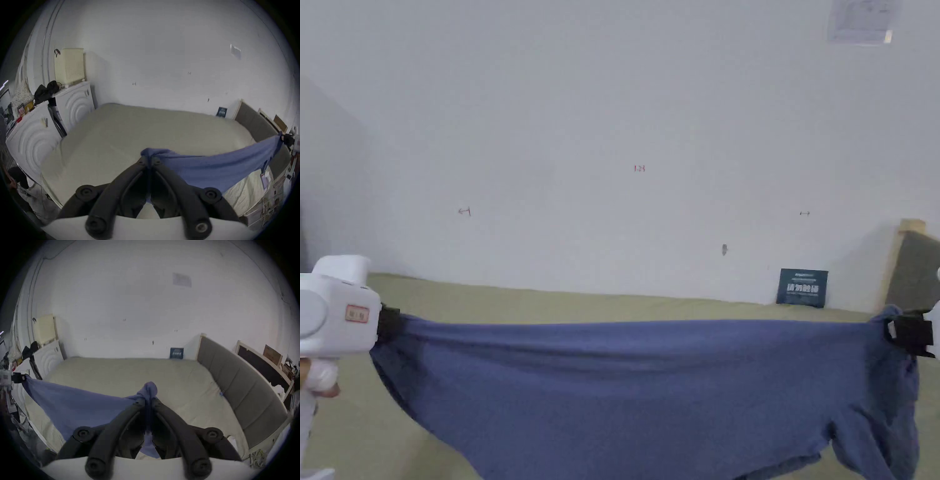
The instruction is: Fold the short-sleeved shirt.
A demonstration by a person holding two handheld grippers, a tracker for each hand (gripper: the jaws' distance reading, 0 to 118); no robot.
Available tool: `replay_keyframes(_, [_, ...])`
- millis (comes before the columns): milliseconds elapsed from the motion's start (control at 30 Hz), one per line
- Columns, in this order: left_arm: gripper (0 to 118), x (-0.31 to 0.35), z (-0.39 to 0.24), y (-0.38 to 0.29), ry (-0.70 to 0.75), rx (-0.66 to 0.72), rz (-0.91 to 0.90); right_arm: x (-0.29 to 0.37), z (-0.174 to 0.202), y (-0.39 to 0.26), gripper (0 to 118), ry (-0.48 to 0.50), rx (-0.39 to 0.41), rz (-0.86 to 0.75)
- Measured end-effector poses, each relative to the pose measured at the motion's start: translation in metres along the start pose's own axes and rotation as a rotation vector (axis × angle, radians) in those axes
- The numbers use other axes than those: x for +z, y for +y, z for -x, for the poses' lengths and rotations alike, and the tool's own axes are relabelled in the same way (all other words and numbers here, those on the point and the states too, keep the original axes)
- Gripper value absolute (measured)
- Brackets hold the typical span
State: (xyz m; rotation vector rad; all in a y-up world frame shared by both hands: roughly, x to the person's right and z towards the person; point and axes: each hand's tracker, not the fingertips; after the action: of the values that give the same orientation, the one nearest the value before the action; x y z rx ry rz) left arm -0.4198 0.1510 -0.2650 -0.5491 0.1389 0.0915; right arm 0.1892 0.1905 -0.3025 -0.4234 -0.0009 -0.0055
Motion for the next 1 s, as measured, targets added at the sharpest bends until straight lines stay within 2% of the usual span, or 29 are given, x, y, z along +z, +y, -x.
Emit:
replay_keyframes(200, [1,-0.004,-0.03,0.035,0.013,-0.031,-0.057,0.009,0.001,0.027,8,-0.074,0.027,-0.064])
replay_keyframes(467, [1,-0.038,-0.054,0.079,0.06,-0.044,-0.109,-0.031,-0.001,0.06,8,-0.125,0.031,-0.111])
replay_keyframes(800, [1,-0.105,-0.081,0.155,0.153,-0.061,-0.184,-0.122,0.008,0.128,8,-0.168,0.049,-0.142])
replay_keyframes(1000, [1,-0.158,-0.093,0.166,0.198,-0.079,-0.189,-0.187,0.013,0.143,8,-0.201,0.057,-0.13])
